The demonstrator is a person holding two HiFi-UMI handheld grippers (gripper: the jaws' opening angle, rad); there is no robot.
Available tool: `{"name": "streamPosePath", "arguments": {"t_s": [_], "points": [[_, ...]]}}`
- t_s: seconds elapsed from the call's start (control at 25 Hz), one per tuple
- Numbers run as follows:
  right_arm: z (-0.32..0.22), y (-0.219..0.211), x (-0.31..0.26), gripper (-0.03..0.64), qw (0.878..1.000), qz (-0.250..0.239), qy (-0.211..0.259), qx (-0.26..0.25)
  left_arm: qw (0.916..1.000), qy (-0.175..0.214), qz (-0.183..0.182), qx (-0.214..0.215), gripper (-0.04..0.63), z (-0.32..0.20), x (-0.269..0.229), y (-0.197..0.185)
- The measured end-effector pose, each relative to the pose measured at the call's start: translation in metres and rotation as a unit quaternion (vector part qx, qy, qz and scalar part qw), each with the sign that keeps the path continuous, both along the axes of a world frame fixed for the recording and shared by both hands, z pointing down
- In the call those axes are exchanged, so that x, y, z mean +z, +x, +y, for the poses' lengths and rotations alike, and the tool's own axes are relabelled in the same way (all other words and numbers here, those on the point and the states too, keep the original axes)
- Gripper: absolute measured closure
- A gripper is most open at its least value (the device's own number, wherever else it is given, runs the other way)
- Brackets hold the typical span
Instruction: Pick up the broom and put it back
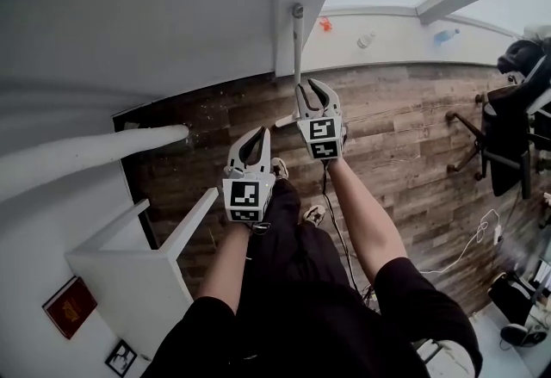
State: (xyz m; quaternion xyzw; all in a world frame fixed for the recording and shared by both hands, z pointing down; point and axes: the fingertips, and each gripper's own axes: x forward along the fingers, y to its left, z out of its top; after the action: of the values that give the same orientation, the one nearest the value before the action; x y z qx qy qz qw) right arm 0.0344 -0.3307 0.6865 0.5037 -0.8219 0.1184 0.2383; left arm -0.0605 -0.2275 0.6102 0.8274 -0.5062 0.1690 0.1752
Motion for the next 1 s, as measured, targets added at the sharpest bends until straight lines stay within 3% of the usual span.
{"name": "streamPosePath", "arguments": {"t_s": [0.08, 0.12, 0.44, 0.64, 1.0], "points": [[0.018, 0.001, -0.015, 0.583, 1.0, -0.01, 0.005, -0.005, 1.0, -0.001, 0.001, -0.003, 0.595, 0.009, -0.007, 0.004], [0.027, 0.001, -0.023, 0.591, 1.0, -0.015, 0.007, -0.009, 1.0, -0.001, 0.003, -0.006, 0.595, 0.013, -0.011, 0.006], [0.088, 0.006, -0.087, 0.595, 0.999, -0.024, 0.031, -0.031, 0.9996, 0.019, 0.011, -0.02, 0.595, 0.036, -0.041, 0.016], [0.129, 0.022, -0.13, 0.595, 0.997, -0.055, 0.05, -0.018, 0.9993, 0.034, 0.008, -0.012, 0.595, 0.064, -0.067, 0.027], [0.178, 0.054, -0.186, 0.595, 0.994, -0.056, 0.094, -0.008, 0.9976, 0.065, 0.02, -0.006, 0.595, 0.1, -0.113, 0.06]]}}
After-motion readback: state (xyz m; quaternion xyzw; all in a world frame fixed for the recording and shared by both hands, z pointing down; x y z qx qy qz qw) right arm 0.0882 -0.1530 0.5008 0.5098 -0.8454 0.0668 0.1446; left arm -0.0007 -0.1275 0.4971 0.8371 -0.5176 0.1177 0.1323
